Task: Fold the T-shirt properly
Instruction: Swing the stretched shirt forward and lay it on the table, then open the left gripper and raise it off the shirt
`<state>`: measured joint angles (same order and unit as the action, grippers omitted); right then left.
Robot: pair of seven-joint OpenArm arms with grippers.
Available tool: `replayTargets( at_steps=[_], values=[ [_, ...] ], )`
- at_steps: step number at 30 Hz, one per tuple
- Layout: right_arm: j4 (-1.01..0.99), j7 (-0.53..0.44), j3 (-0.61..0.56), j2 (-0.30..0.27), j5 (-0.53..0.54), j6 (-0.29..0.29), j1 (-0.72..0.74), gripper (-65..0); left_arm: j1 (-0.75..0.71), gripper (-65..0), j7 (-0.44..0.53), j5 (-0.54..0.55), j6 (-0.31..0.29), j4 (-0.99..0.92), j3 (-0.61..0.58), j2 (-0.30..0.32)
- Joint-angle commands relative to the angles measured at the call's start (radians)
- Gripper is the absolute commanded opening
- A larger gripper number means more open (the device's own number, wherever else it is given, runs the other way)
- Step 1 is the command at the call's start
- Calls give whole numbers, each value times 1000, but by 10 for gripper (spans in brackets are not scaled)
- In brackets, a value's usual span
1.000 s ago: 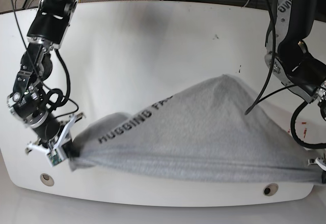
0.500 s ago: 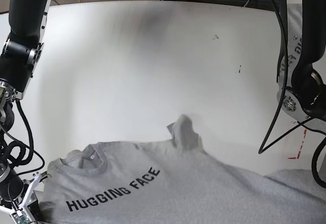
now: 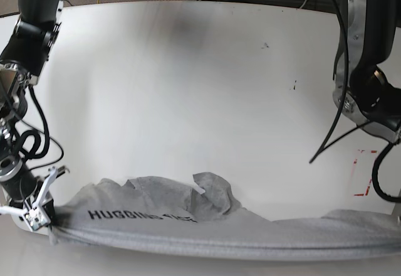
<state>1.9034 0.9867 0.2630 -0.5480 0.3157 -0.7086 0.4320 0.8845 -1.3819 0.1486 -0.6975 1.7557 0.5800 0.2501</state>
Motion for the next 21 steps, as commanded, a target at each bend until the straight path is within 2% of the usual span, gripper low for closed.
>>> replayTargets(
  at_steps=[1,6,10,16,21],
  values=[
    [60,-2,42,38,-20,10,-68,-636,-72,-650,22,-10,-1,42,10,13],
    [95,-19,103,134,-22,10,-266,-636,-265,-650,23,32,-1,69,81,13],
    [94,-79,161,208,-25,10,-413,-636,-422,-650,32,62,-1,71,136,16],
    [75,-210,189,286,-28,10,-626,-636,-677,-650,140,90,-1,69,165,19],
    [46,-236,189,326,-28,10,-726,-636,-815,-650,217,93,-1,68,163,19]
  ],
)
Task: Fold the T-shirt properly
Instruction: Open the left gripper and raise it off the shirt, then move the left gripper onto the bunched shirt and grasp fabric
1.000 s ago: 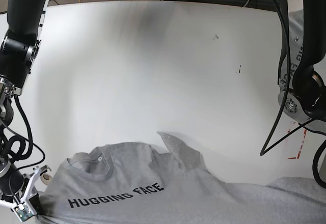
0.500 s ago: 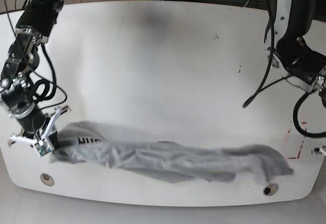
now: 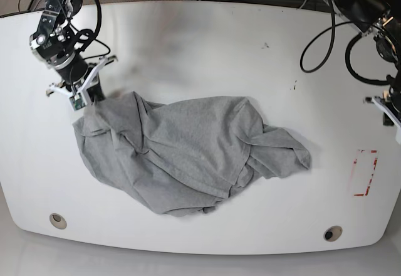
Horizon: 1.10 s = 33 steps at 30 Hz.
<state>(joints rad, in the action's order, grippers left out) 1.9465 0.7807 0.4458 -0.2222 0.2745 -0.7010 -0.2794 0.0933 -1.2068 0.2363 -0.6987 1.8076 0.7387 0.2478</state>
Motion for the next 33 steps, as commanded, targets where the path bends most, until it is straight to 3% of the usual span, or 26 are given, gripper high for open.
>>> replayTargets(
  at_steps=[1,11,19,22,33],
  values=[
    [-3,-30,6,5,13,3,-24,-636,-39,-650,52,5,1,16,5,22],
    [-32,-31,9,17,13,3,-90,-639,-106,-650,118,5,1,16,-5,18],
    [-31,-31,5,17,13,3,-82,-637,-37,-644,117,4,1,10,-172,-3],
    [-31,-31,3,17,13,3,-73,-637,10,-592,117,-1,1,-22,-236,-41],
    [-34,-31,3,39,15,3,-56,-637,170,-278,118,5,1,-205,-330,-169]
  ],
)
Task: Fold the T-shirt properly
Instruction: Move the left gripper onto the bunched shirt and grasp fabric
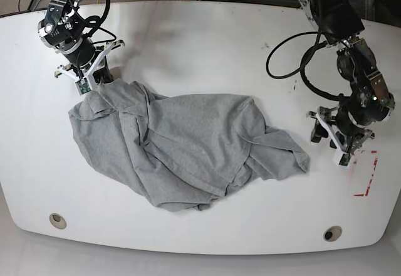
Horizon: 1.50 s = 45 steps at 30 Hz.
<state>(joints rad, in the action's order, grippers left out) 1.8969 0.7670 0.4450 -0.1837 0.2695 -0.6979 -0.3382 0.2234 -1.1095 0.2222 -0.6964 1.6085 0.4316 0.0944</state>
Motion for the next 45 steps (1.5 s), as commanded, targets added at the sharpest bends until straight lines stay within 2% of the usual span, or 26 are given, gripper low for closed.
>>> replayTargets(
  at_steps=[1,9,14,18,20,24,32,38,43,45],
  values=[
    [16,-17,4,2,20,0,3,-637,44,-272,21,19,-2,-12,-30,-25],
    [16,-17,2,6,20,0,3,-637,98,-269,27,15,-2,-56,-126,-112],
    [16,-17,2,6,20,0,3,-637,129,-269,102,13,-2,-135,-181,-140],
    [16,-17,2,6,20,0,3,-637,129,-268,205,16,105,-218,-245,-140],
    [16,-17,2,6,20,0,3,-637,133,-268,239,16,131,-265,-279,-140],
    [17,-17,2,6,20,0,3,-637,152,-268,309,15,145,-353,-323,-138],
    [16,-17,2,6,23,0,3,-637,156,-268,429,13,214,-498,-379,-135],
    [16,-17,2,6,23,0,3,-637,156,-268,446,13,240,-523,-428,-109],
    [16,-17,2,6,23,0,3,-637,150,-272,446,13,235,-523,-435,-106],
    [16,-17,4,6,23,0,3,-637,150,-301,441,13,235,-521,-435,-92]
  ],
)
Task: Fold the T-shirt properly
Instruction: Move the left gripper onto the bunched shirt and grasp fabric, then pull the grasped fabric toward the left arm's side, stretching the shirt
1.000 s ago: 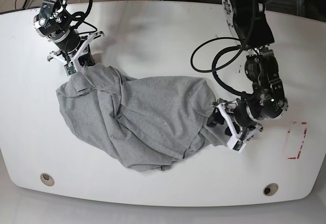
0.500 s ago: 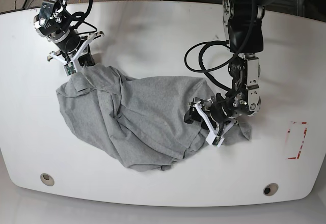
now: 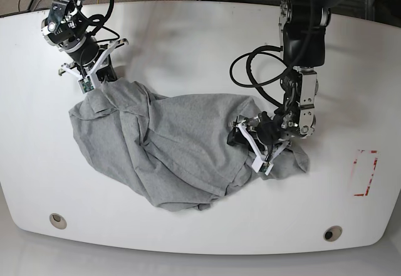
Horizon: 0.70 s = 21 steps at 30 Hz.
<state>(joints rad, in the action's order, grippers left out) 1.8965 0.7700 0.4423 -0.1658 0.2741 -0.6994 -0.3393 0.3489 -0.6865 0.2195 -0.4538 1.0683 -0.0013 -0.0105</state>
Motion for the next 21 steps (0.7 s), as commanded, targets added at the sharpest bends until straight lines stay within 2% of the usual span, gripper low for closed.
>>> replayTargets(
  at_steps=[1,7,8,14,17,21],
  values=[
    [16,-20,6,-10,18,1,4,-637,25,-331,18,18,-7,19,-4,20],
    [16,-20,6,-10,20,1,4,-637,25,-635,18,21,-7,23,-4,34],
    [16,-20,6,-10,20,1,4,-637,26,-650,17,21,-9,25,-4,36],
    [16,-20,6,-10,20,1,10,-637,23,-650,14,24,-20,91,-3,71],
    [16,-20,6,-10,17,1,16,-637,19,-650,0,25,-61,129,1,76],
    [19,-20,6,-8,20,1,18,-637,-7,-650,-72,25,-116,240,30,76]
  ],
)
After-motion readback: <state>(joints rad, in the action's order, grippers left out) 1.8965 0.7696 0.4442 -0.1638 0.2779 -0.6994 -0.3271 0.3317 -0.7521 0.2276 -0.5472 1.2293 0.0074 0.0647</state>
